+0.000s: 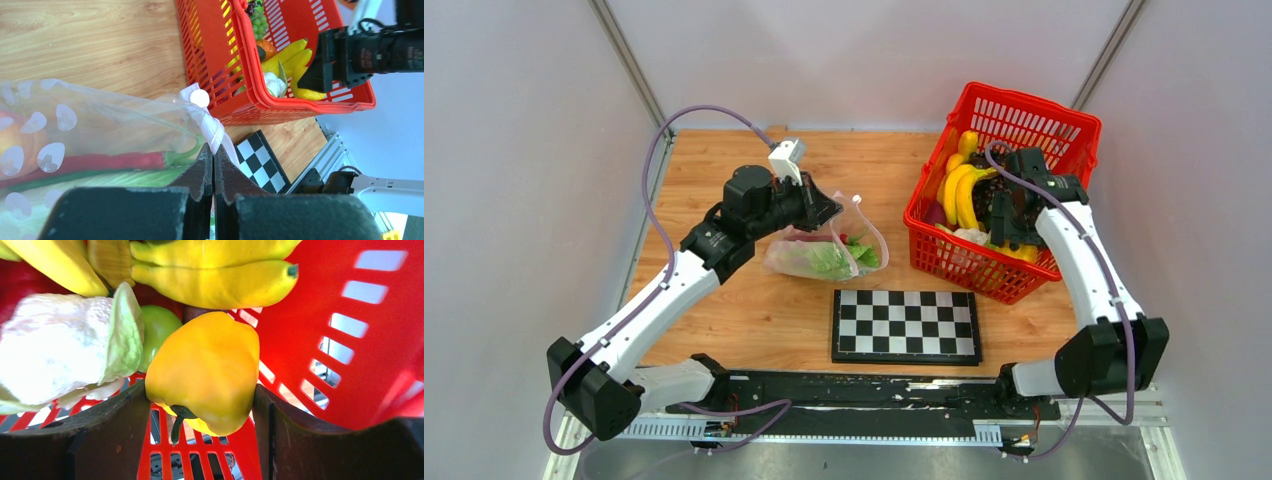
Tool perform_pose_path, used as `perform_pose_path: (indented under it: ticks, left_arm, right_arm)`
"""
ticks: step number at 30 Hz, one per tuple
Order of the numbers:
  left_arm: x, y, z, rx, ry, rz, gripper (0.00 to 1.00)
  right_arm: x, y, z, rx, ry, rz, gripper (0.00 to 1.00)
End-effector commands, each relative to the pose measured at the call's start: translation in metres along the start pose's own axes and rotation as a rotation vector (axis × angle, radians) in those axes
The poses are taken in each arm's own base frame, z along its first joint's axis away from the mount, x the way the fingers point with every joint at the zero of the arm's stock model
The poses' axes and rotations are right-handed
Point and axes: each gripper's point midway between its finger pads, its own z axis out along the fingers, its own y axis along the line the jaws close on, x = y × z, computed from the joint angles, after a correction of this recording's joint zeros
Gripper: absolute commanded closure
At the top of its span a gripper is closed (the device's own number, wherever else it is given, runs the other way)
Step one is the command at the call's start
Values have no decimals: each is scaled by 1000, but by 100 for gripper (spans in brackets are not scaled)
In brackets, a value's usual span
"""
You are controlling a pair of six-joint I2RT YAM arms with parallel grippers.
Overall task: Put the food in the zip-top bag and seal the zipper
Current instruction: Pick up the fake vegetable from the bin, then place the fake vegetable in the zipper food storage bag.
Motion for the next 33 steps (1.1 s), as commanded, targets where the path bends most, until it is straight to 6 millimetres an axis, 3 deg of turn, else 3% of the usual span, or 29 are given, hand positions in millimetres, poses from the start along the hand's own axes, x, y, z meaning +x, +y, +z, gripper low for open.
perform_pose_path:
  ticks: [1,5,10,14,19,25,33]
  left_arm:
    - [-26,-16,-3,52,-64,28,100]
    - [-25,-17,-2,53,-63,21,100]
    - [-26,-19,1,65,-62,12,100]
    - [-27,-21,3,77,-60,9,100]
    - [-26,-22,3,84,-63,-3,100]
    - [-28,-25,3,100,-73,-13,100]
    - [-30,-36,-1,152,-70,1,100]
  right_arm:
    - [-35,-7,-40,-40,-217,87,72]
    - [-54,11,-72,-210,-383,131,74]
    - [-77,59,-136,-612,-639,163,75]
    - [-80,79,-189,-860,-808,171,75]
    - [-71,105,-227,-1099,-851,49,75]
    - [-48,140,-251,-1312,-842,-108,75]
    - [-4,213,-246,-1417,-727,-385,75]
